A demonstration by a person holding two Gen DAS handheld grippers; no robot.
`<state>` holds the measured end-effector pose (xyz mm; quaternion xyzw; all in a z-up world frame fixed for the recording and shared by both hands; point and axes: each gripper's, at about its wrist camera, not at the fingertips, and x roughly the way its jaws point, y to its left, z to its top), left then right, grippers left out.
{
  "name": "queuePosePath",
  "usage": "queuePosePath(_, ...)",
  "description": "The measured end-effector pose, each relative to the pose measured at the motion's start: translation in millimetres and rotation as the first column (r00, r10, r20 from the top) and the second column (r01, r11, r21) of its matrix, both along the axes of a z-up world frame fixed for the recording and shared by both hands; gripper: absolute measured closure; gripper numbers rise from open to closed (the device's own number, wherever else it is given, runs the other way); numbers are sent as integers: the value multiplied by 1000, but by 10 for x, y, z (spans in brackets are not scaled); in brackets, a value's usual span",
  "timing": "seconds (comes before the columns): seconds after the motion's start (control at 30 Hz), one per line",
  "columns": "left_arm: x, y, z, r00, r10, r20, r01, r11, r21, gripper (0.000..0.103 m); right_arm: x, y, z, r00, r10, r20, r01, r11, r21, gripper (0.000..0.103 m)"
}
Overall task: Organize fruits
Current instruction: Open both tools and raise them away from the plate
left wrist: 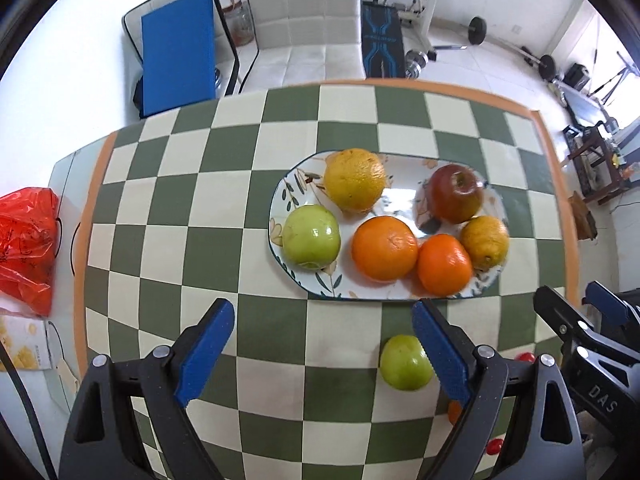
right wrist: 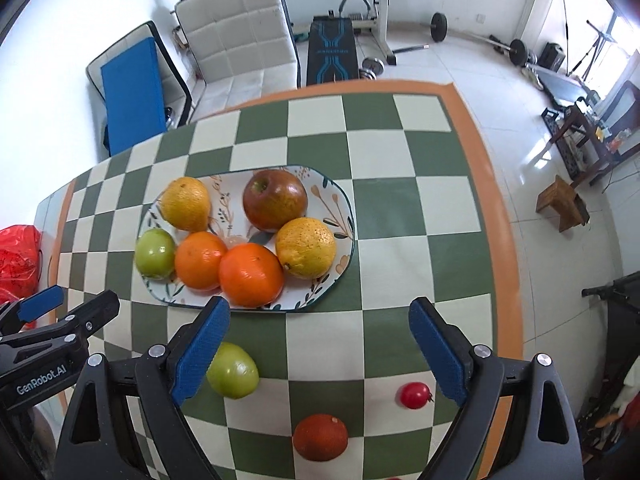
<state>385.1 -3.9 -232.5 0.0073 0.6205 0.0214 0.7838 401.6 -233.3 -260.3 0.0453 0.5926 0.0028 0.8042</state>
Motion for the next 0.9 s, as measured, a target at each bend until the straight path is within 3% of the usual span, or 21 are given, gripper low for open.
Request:
queuePosePath(0.53,-716,-74,1147,980,-61,189,67,997,-25,12,-847,29,1344,976,37,214,-39,999,7,10)
queuePosePath(0.9,-1136,-133,1669,960,-87,267,100,994,-36,12,-1363,10,2012,951,46,306,-47,999,-4,10)
